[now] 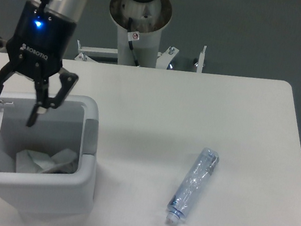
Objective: Place the trash in the trash can
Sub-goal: 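Move the open gripper back over the clear plastic bottle, then lower the gripper around the bottle's cap end and close on it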
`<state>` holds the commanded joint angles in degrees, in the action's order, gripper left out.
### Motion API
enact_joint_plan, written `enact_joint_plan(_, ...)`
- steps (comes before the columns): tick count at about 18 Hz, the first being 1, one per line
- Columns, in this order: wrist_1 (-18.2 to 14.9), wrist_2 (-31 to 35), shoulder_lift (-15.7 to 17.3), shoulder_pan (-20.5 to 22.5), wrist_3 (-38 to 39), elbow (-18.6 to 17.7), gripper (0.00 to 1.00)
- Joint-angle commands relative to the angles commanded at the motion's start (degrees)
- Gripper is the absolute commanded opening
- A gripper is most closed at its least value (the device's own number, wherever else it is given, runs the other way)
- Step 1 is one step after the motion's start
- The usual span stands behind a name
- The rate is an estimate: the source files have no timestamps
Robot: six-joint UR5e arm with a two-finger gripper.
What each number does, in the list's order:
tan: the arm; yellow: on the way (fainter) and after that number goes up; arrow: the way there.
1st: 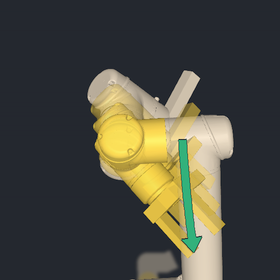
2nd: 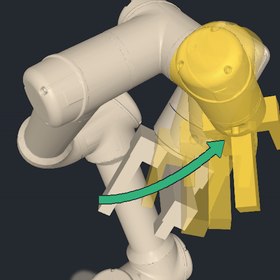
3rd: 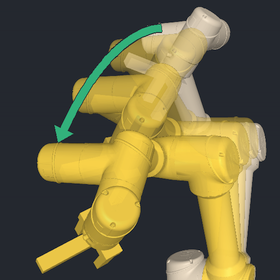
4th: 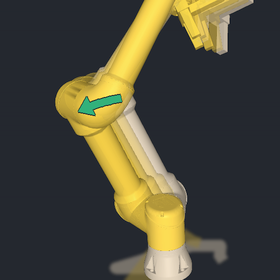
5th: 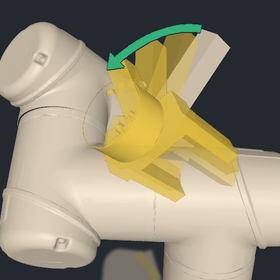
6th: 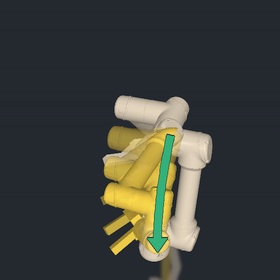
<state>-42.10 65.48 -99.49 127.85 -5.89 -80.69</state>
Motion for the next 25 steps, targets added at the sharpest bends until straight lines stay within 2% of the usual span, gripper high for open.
enact_joint_plan(2,-2.27,0.0,0.09,7.2,-0.52,-0.96,1.0)
enact_joint_plan(4,-2.64,0.0,-1.05,12.31,-0.96,-0.88,1.0)
enact_joint_plan(7,-2.37,0.18,-6.05,17.59,-5.95,0.44,1.0)
enact_joint_plan(8,-2.55,0.27,-8.15,18.74,-10.85,0.36,1.0)
enact_joint_plan(10,-2.73,1.66,-11.24,19.36,-19.55,-0.52,1.0)
enact_joint_plan(13,-3.25,9.04,-15.98,19.36,-27.93,-2.02,1.0)
enact_joint_plan(18,-2.99,10.99,-22.75,17.26,-28.56,-1.93,1.0)
enact_joint_plan(22,-2.64,14.06,-24.52,15.67,-28.91,-3.95,1.0)
enact_joint_plan(25,-2.64,18.19,-25.58,13.92,-33.92,-5.35,1.0)
